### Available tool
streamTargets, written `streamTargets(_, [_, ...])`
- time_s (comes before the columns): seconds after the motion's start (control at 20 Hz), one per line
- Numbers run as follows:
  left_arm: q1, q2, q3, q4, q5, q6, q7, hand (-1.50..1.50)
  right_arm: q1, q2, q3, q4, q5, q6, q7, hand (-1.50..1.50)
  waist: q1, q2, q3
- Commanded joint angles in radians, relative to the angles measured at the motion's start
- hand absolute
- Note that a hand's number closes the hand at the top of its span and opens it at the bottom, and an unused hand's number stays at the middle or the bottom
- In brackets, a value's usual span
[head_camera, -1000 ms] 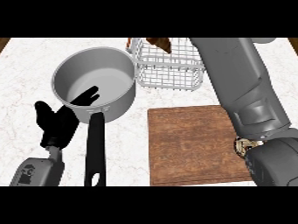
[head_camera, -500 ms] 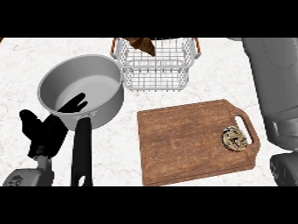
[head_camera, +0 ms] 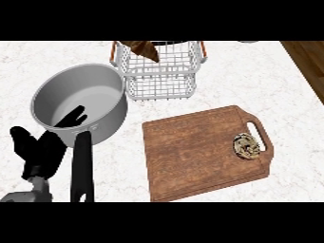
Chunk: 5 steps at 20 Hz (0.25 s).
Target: Pick the croissant from the cutting board and place it in the tiered basket
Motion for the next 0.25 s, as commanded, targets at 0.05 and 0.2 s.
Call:
streamTargets(0.05, [-0.014,-0.031,-0.020,-0.034,0.008,0.005,0.003,0.00,0.184,-0.096,-0.090,-0.287,-0.150,0.180,0.085,-1.50,-0.005,0.003,0.000])
streamTargets(0.2, [-0.011,-0.038,-0.042,-0.050,-0.004,-0.002,0.000,0.00,0.277,-0.162,-0.170,-0.453,-0.236,0.267,0.167,-1.50,0.009,0.009,-0.001])
